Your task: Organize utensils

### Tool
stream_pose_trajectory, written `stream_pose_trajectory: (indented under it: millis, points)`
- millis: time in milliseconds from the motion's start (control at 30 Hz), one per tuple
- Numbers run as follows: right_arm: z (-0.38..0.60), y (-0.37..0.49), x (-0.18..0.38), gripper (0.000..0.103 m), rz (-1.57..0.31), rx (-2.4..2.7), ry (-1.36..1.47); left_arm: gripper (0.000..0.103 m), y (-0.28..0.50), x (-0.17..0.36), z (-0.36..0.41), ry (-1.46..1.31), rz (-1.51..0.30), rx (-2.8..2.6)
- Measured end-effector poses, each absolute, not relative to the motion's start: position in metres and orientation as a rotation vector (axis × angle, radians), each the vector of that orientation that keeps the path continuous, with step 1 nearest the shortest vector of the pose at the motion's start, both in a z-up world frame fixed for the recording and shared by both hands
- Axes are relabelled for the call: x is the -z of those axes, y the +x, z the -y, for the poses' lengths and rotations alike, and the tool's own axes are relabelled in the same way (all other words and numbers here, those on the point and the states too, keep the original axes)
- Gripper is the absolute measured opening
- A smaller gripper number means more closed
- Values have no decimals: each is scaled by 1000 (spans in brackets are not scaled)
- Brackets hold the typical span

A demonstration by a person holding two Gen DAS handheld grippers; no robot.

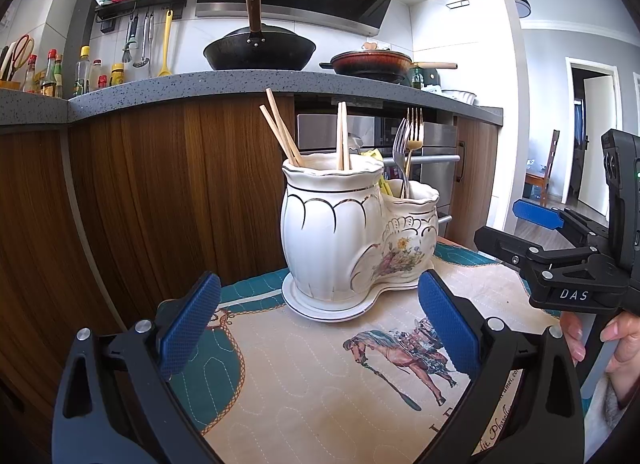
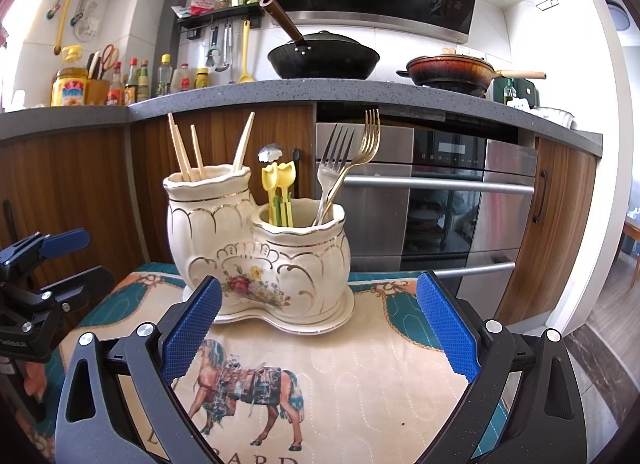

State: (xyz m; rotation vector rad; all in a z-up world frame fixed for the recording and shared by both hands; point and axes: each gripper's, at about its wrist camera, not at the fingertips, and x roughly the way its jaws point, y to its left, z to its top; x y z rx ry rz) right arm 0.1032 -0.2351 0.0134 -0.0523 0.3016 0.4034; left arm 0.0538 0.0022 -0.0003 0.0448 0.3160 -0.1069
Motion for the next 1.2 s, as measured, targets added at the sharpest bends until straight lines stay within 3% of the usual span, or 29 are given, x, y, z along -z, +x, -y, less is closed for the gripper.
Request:
stream_pose_trajectory:
  millis: [1200]
  points:
    - [235, 104, -14, 98, -303, -404, -54, 98, 56, 2, -1, 52, -332, 103]
